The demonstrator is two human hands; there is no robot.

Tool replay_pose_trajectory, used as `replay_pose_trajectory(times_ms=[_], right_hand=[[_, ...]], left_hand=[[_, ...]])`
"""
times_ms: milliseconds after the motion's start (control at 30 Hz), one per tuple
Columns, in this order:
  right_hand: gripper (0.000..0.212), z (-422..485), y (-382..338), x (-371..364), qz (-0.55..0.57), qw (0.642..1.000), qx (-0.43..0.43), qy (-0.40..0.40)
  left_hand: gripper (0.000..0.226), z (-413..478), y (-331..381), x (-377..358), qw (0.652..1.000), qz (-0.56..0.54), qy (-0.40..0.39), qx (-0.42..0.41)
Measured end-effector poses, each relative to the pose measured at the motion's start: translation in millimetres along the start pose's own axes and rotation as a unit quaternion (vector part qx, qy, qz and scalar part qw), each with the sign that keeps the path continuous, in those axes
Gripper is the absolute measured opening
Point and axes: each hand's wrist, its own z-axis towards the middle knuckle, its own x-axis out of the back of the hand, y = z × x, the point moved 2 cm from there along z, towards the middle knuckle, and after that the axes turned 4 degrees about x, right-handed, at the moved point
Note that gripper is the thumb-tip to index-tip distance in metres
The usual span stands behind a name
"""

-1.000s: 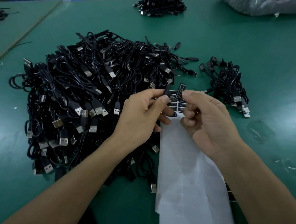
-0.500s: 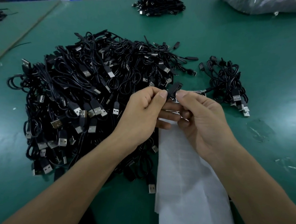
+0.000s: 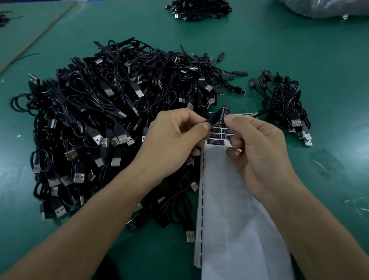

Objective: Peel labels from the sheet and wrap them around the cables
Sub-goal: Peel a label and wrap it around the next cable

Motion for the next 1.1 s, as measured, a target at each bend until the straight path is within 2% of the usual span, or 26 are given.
replay_pose_trajectory(times_ms=[133, 333, 433, 900, 1100], right_hand=[[0.025, -1.4, 1.9, -2.2, -0.018, 1.000, 0.001, -0.016], [0.030, -1.9, 1.7, -4.4, -0.003, 0.999, -0.012, -0.035], [0.034, -3.1, 1.7, -6.3, -0.003, 0.998, -0.020, -0.054], [0.027, -5.2, 3.2, -6.7, -0.023, 1.000, 0.003, -0.019], [0.024, -6.5, 5.3, -8.5, -0.020, 0.999, 0.013, -0.029]], left_hand=[[0.012, -0.9, -0.3, -2.3, 0.999, -0.030, 0.025, -0.013], [0.010, -1.6, 4.2, -2.2, 0.992, -0.104, -0.066, 0.040], [0.009, -0.6, 4.4, -0.3, 0.987, -0.102, -0.101, 0.066], [0.008, 0.3, -1.4, -0.1, 0.981, -0.152, -0.094, 0.079], [0.028, 0.9, -1.3, 3.7, 0.975, -0.163, -0.114, 0.094]])
